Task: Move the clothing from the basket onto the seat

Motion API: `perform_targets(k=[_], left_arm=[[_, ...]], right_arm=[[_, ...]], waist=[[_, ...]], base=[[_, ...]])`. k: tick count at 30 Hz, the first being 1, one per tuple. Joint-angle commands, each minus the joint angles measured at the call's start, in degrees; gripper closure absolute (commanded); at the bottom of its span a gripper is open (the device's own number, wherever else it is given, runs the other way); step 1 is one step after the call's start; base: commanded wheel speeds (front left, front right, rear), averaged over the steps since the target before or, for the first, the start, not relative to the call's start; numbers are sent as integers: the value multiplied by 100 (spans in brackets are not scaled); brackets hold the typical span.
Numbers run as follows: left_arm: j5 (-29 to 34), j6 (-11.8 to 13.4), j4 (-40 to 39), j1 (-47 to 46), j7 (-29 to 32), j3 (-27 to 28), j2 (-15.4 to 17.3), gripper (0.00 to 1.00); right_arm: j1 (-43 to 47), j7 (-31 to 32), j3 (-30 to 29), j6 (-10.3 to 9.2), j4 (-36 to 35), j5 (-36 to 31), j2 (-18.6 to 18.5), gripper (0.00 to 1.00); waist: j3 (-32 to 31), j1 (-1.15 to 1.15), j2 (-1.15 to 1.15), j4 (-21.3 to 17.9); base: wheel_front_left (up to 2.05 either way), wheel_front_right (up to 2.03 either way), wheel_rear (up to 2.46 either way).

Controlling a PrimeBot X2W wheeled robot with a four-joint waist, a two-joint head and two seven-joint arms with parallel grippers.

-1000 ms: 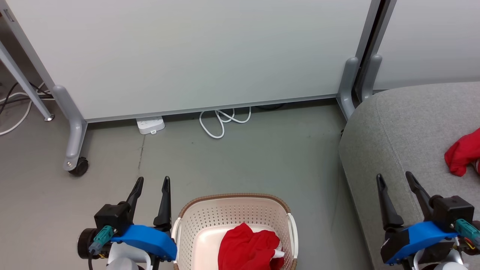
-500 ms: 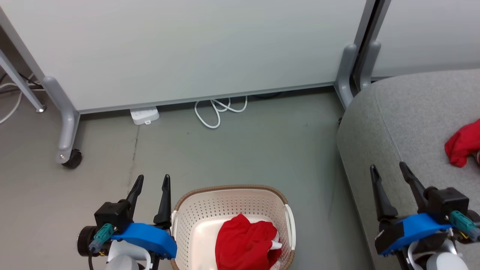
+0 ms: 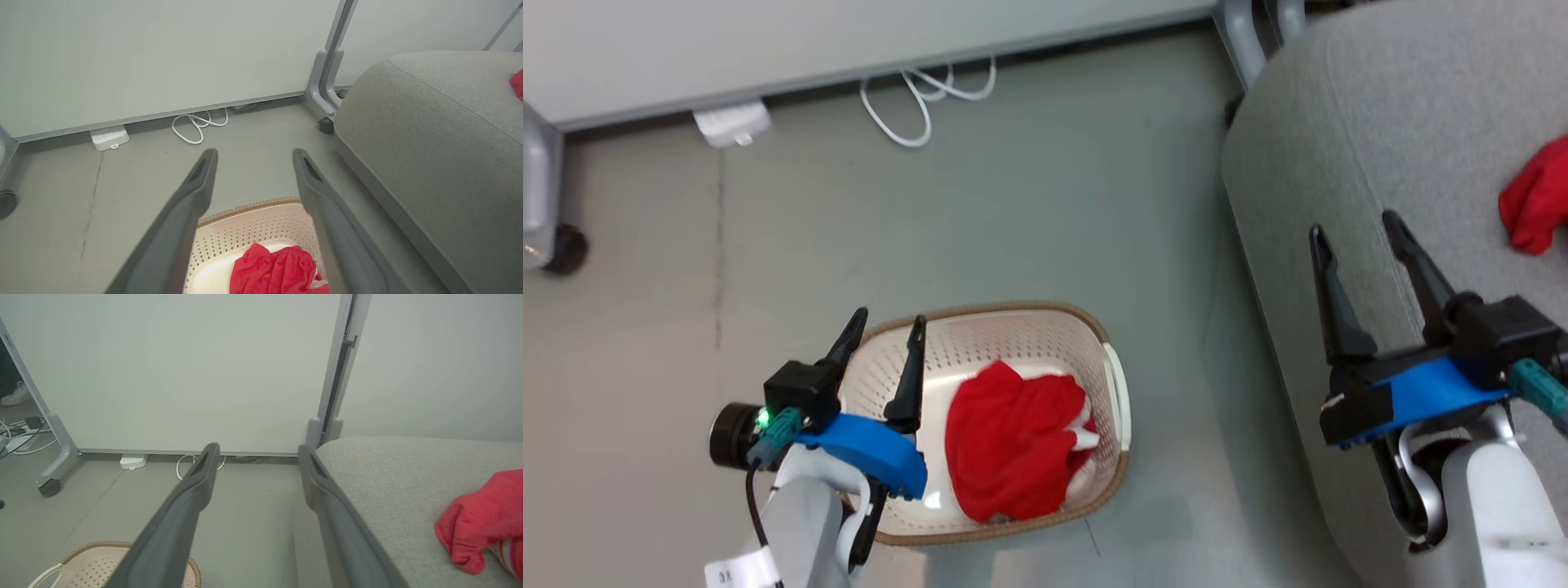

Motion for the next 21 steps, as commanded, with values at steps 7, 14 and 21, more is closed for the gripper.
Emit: perform_targets(k=[7,14,21], left_arm=[[-177,-9,658,-923,-29,-829,275,0],[-528,-9,1340,-1515,21,-1780,442,0],[-982,-9,1711,-2020,229,-3091,770,0]], right_arm=[[-761,-162,209,1,-77,51,3,0],[-1201,-324,447,1,0,174,3,0],[-1525,-557,681,1,186,385,4,0]], waist=[[1430,-1,0,-792],[2003,-1,0,-1085],[2489,-1,0,-1360]], base=[[0,0,0],[0,0,0],[0,0,0]])
